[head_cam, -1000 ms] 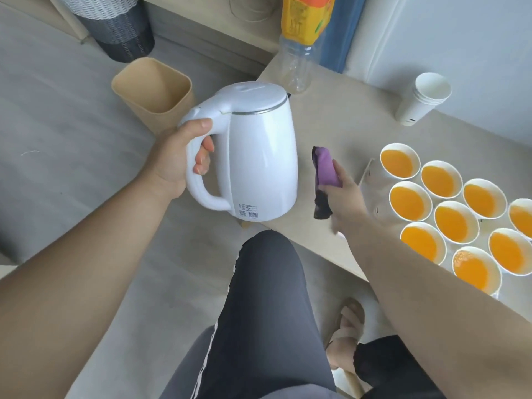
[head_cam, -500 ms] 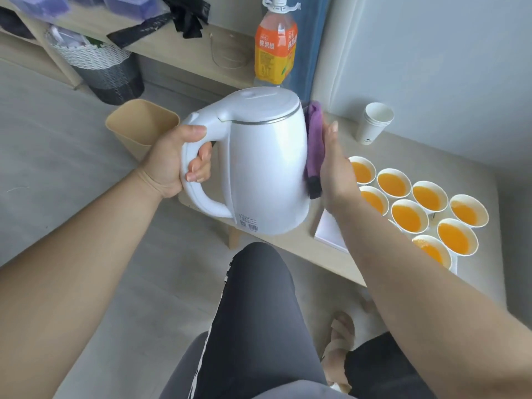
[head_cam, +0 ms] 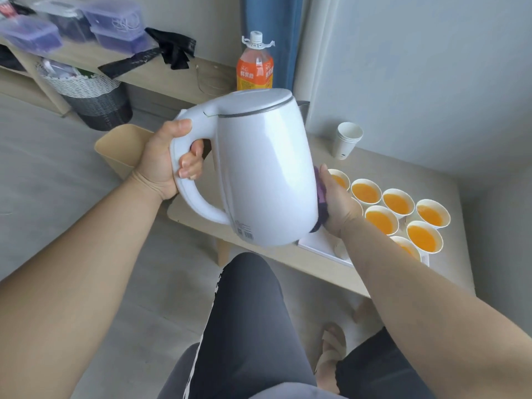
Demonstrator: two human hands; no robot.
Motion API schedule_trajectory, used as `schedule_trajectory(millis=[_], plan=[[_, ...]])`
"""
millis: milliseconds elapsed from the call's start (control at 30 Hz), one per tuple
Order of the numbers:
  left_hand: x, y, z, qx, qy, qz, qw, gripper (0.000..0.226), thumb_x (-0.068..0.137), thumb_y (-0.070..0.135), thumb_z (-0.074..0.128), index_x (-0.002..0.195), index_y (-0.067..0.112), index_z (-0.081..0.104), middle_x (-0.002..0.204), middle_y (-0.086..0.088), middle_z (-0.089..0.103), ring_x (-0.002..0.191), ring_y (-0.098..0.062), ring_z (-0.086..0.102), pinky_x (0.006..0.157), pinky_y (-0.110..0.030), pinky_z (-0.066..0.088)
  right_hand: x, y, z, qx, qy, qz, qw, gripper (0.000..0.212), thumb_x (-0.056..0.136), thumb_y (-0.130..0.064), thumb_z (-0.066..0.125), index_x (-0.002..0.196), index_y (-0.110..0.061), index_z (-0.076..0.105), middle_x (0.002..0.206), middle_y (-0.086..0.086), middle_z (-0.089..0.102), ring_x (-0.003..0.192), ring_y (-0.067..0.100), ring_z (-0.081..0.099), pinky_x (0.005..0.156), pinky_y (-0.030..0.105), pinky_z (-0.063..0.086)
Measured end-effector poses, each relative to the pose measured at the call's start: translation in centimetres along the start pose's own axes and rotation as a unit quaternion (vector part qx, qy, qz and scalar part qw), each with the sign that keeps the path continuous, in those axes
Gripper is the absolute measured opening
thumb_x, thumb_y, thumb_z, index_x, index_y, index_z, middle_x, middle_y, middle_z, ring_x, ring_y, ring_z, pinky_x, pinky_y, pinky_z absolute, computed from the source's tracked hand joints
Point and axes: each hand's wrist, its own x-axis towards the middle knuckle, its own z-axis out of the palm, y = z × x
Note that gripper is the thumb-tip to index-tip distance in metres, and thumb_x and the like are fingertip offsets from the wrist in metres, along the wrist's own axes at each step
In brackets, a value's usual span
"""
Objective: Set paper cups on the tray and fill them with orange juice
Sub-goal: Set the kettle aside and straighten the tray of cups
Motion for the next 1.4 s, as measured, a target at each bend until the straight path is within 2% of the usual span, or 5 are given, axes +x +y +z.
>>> schedule_trajectory(millis=[233, 533, 800, 1267, 1400], plan=[[0.0, 0.0, 1.3, 0.025, 0.065, 0.004, 0.998, 0.027, 0.047, 0.043, 0.066, 0.041, 0.019, 0.054, 0.034, 0.006, 0.034, 0.025, -0.009, 0.029, 0.037, -0.017, 0.025, -2.7, -0.5, 2.8, -0.063, 0.050, -0.260, 0.962, 0.051, 0.091, -0.061, 0.028, 0.137, -0.045, 0.042, 0.141, -0.009, 0.045, 0.124, 0.010, 0.046, 0.097, 0.031, 0.042], [-0.1, -0.6, 3.3, -0.025, 0.079, 0.008, 0.997, 0.030, 0.049, 0.043, 0.061, 0.047, 0.015, 0.051, 0.035, 0.005, 0.036, 0.025, -0.009, 0.028, 0.035, -0.015, 0.025, -2.2, -0.8, 4.5, -0.282, 0.206, -0.572, 0.742, 0.045, 0.101, -0.036, 0.034, 0.141, -0.017, 0.039, 0.146, 0.022, 0.037, 0.133, 0.030, 0.036, 0.112, 0.035, 0.026], [-0.6, 1.4, 1.4, 0.009, -0.038, 0.005, 0.999, 0.048, 0.027, 0.056, 0.083, 0.042, 0.018, 0.058, 0.031, 0.006, 0.037, 0.023, -0.008, 0.029, 0.036, -0.014, 0.025, -1.8, -6.0, 1.8, 0.022, 0.023, -0.216, 0.976, 0.046, 0.103, -0.047, 0.020, 0.117, -0.035, 0.062, 0.114, -0.018, 0.065, 0.115, 0.004, 0.057, 0.109, 0.030, 0.038], [-0.7, 1.3, -0.4, -0.022, -0.050, -0.005, 0.999, 0.047, 0.034, 0.057, 0.083, 0.046, 0.017, 0.061, 0.034, 0.008, 0.038, 0.023, -0.005, 0.030, 0.032, -0.015, 0.027, 3.1, -2.1, 1.0, 0.095, -0.122, 0.062, 0.986, 0.039, 0.081, -0.051, 0.067, 0.057, -0.021, 0.070, 0.070, 0.006, 0.063, 0.060, 0.018, 0.055, 0.066, 0.023, 0.039], [-0.4, 0.3, -0.8, -0.011, 0.045, 0.009, 0.999, 0.034, 0.048, 0.041, 0.073, 0.054, 0.013, 0.055, 0.037, 0.007, 0.039, 0.025, -0.007, 0.029, 0.034, -0.017, 0.023, 2.7, 1.2, 1.3, 0.206, -0.074, 0.130, 0.967, 0.038, 0.098, -0.050, 0.039, 0.117, -0.030, 0.065, 0.103, -0.005, 0.071, 0.082, 0.020, 0.072, 0.074, 0.033, 0.055]])
